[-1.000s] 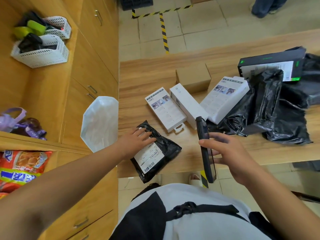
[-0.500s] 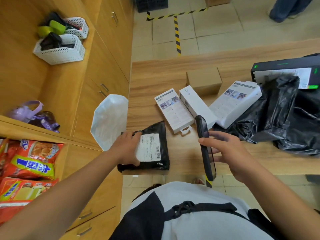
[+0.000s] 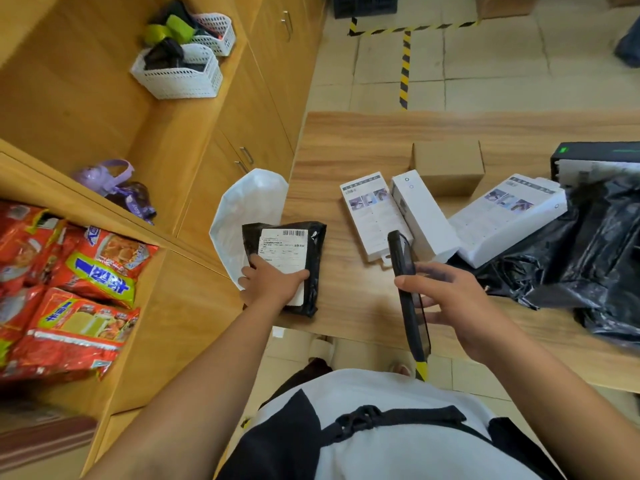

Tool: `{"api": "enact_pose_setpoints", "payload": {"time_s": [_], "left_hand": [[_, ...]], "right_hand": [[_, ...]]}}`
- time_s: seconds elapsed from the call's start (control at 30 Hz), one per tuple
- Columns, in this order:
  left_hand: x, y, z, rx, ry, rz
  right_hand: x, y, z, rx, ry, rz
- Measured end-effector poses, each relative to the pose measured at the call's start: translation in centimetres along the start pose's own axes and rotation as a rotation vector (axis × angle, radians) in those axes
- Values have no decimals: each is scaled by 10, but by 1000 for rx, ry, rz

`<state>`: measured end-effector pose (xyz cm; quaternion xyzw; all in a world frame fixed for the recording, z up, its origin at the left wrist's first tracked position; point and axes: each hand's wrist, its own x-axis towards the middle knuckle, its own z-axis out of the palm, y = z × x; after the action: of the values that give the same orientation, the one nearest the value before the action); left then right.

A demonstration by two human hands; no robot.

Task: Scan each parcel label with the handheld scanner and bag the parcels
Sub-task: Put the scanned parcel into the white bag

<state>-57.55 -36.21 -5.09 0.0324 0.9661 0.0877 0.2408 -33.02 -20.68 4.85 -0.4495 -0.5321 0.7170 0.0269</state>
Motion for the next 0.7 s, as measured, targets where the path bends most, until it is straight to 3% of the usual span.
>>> {"api": "enact_pose_setpoints", "payload": {"time_s": [0.23, 0.5, 0.7], "left_hand": [[-3, 11, 16, -99, -87, -43], [7, -6, 8, -816, -369, 57], [20, -28, -14, -320, -67, 528]], "right_hand": [[-3, 8, 4, -1, 16, 8], [-5, 10, 6, 21, 68, 29], [-2, 4, 19, 20, 109, 41]]}}
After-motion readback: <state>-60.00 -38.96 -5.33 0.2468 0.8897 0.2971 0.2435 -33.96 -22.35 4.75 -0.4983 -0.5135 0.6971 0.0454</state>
